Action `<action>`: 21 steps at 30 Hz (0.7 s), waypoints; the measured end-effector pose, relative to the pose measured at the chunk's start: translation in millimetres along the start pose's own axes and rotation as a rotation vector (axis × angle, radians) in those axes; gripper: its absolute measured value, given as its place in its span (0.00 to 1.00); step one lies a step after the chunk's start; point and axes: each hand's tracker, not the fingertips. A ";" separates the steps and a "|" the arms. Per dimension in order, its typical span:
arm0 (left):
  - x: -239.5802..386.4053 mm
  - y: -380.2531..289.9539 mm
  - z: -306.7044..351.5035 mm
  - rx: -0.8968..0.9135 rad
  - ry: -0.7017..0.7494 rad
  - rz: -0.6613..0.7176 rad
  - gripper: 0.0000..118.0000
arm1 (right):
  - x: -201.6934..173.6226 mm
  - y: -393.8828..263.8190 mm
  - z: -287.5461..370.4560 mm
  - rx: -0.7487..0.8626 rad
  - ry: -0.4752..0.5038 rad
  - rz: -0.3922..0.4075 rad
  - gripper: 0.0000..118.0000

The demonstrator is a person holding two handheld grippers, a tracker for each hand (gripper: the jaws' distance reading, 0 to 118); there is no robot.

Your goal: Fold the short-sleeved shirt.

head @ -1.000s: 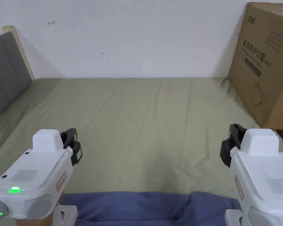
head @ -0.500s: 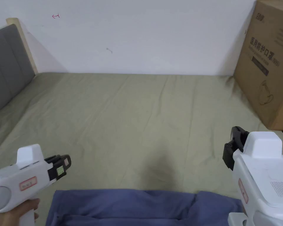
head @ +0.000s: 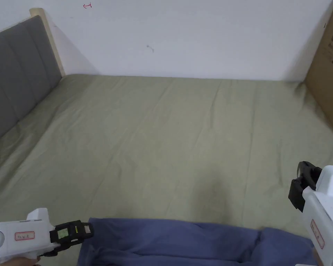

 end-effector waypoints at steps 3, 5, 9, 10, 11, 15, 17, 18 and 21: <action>-3.9 -1.4 -15.1 -0.023 -0.016 0.002 0.71 | -5.0 -2.5 -3.1 -0.029 0.009 -0.005 0.00; -5.5 -3.5 -26.4 -0.052 -0.014 0.002 0.71 | -7.5 -3.6 -4.4 -0.040 0.013 -0.007 0.00; -6.0 -8.9 -48.5 -0.089 -0.004 -0.020 0.48 | -2.2 -8.2 -9.7 -0.059 0.013 -0.005 0.00; -4.1 -11.5 -52.5 -0.089 0.020 -0.031 0.38 | -1.4 -8.4 -10.1 -0.064 0.014 -0.008 0.00; 0.0 -14.9 -53.4 -0.077 0.046 -0.051 0.30 | 0.0 -8.5 -10.4 -0.069 0.016 -0.014 0.00; -9.3 -17.3 -66.0 -0.070 0.036 -0.071 0.09 | 7.9 -11.3 -12.4 -0.072 0.010 -0.022 0.00; 0.8 -17.9 -60.0 -0.042 0.071 -0.112 0.06 | 13.8 -11.9 -12.5 -0.075 0.008 -0.024 0.00; 7.8 -17.0 -57.7 -0.017 0.086 -0.165 0.06 | 15.8 -10.9 -11.9 -0.074 0.009 -0.026 0.00; 17.6 -10.7 -35.2 0.038 0.103 -0.198 0.04 | 21.3 -7.3 -11.6 -0.063 0.005 -0.024 0.00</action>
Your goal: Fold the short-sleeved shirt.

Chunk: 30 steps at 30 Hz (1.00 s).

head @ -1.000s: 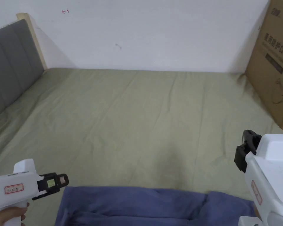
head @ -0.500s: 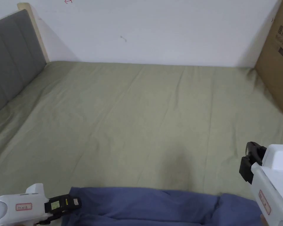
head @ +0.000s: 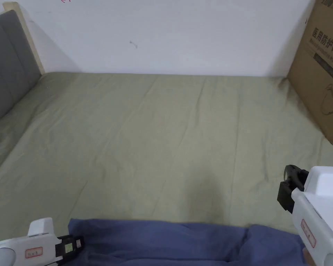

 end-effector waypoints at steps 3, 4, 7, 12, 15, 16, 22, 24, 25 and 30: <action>-2.7 8.9 23.9 0.028 -0.011 0.020 0.03 | 4.4 4.0 1.5 0.019 -0.001 -0.006 0.00; -4.6 11.4 30.2 0.033 -0.005 0.012 0.03 | 5.3 4.9 2.2 0.025 0.001 -0.009 0.00; -8.5 18.1 53.4 0.052 0.098 -0.015 0.03 | 8.3 7.0 5.9 0.037 0.006 -0.013 0.00; -14.1 24.7 81.1 0.065 0.184 0.037 0.03 | 15.2 4.6 12.9 0.054 0.006 -0.035 0.00; 18.1 22.8 86.1 0.077 0.177 0.010 0.03 | 19.6 1.9 16.4 0.051 0.009 -0.055 0.00; 28.6 23.0 85.1 0.072 0.179 0.005 0.03 | 20.5 1.4 17.4 0.051 0.009 -0.057 0.00; 107.4 17.4 66.7 0.030 0.021 -0.012 0.03 | 26.7 3.2 27.8 0.063 0.012 -0.057 0.00; 133.2 13.0 51.8 -0.005 -0.032 -0.023 0.03 | 30.8 4.0 31.2 0.069 0.010 -0.055 0.00; 139.5 12.6 43.8 -0.015 -0.045 -0.028 0.03 | 32.6 4.3 32.7 0.070 0.009 -0.055 0.00; 175.8 0.6 -15.4 -0.100 -0.055 -0.093 0.03 | 43.6 4.5 40.8 0.076 -0.005 -0.055 0.00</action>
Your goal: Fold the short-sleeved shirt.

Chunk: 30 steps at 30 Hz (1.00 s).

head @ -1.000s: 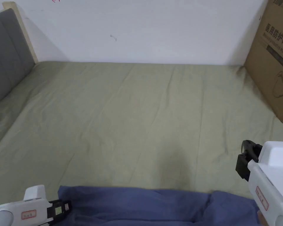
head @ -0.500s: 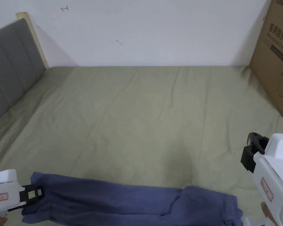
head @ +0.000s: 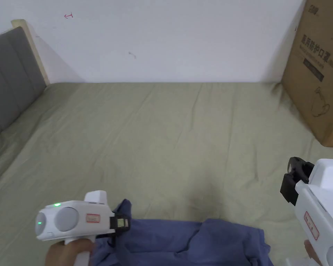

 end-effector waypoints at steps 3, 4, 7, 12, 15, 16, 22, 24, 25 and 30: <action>15.3 -6.1 -34.9 -0.064 0.015 0.003 0.03 | 5.6 -1.6 2.6 -0.001 -0.011 0.000 0.00; 18.1 -7.9 -44.7 -0.078 0.020 0.008 0.04 | 7.2 -2.0 3.0 -0.003 -0.014 0.002 0.00; 25.7 -14.8 -71.2 -0.119 0.057 -0.014 0.04 | 10.3 -3.9 3.3 -0.011 -0.023 0.005 0.00; 41.9 -19.2 -74.2 -0.122 0.053 -0.073 0.54 | 11.6 -4.7 4.6 -0.020 -0.033 -0.002 0.00; 55.1 -17.7 -51.3 -0.040 0.038 -0.106 0.86 | 13.2 -4.0 4.1 -0.021 -0.034 -0.009 0.00; 56.5 -15.9 -41.7 -0.004 0.029 -0.119 0.86 | 13.0 -3.1 4.0 -0.020 -0.034 -0.008 0.00; 48.0 -7.2 19.1 0.240 0.108 -0.208 0.85 | 11.8 4.2 4.5 0.001 -0.025 -0.006 0.00; 41.5 -9.7 33.2 0.313 0.177 -0.245 0.78 | 11.4 5.7 4.3 0.006 -0.022 -0.008 0.00; 36.1 -11.0 36.0 0.341 0.202 -0.248 0.70 | 11.5 5.9 4.4 0.008 -0.021 -0.009 0.00; 7.5 -24.7 29.4 0.370 0.278 -0.294 0.01 | 11.1 6.0 3.6 0.007 -0.018 -0.011 0.00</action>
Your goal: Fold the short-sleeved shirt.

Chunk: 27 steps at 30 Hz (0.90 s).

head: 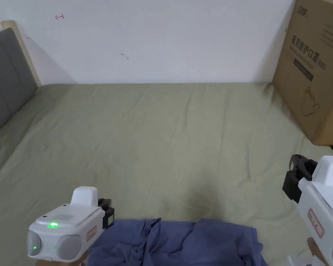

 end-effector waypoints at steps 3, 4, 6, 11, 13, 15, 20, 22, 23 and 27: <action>-2.9 -18.0 -10.1 -0.033 0.013 -0.007 0.00 | 0.3 -1.4 -0.7 -0.005 -0.002 0.002 0.00; -3.4 -24.0 -14.2 -0.058 0.001 0.005 0.00 | 0.6 -2.1 -0.9 -0.007 -0.003 0.001 0.00; -0.4 -38.8 -25.0 -0.109 -0.007 0.006 0.00 | 1.7 -3.4 -1.3 -0.013 -0.003 -0.003 0.00; 22.4 -70.9 -49.8 -0.217 -0.062 -0.024 0.00 | 5.7 -7.8 0.0 -0.023 -0.011 -0.004 0.00; 38.3 -81.9 -55.9 -0.262 -0.101 -0.046 0.00 | 8.0 -9.7 0.4 -0.028 -0.018 -0.005 0.00; 59.8 -89.9 -58.6 -0.270 -0.116 -0.087 0.00 | 11.1 -12.2 0.5 -0.034 -0.025 -0.009 0.00; 94.4 -86.4 -65.4 -0.270 -0.139 -0.118 0.00 | 17.5 -15.2 2.2 -0.048 -0.039 -0.007 0.00; 99.6 -82.6 -70.5 -0.268 -0.177 -0.084 0.00 | 20.4 -15.4 3.3 -0.049 -0.046 -0.009 0.00; 103.4 -80.8 -72.0 -0.270 -0.193 -0.074 0.00 | 21.1 -15.3 3.9 -0.048 -0.049 -0.011 0.00; 112.8 -79.0 -78.6 -0.294 -0.187 -0.084 0.00 | 23.4 -14.0 5.2 -0.048 -0.061 -0.015 0.00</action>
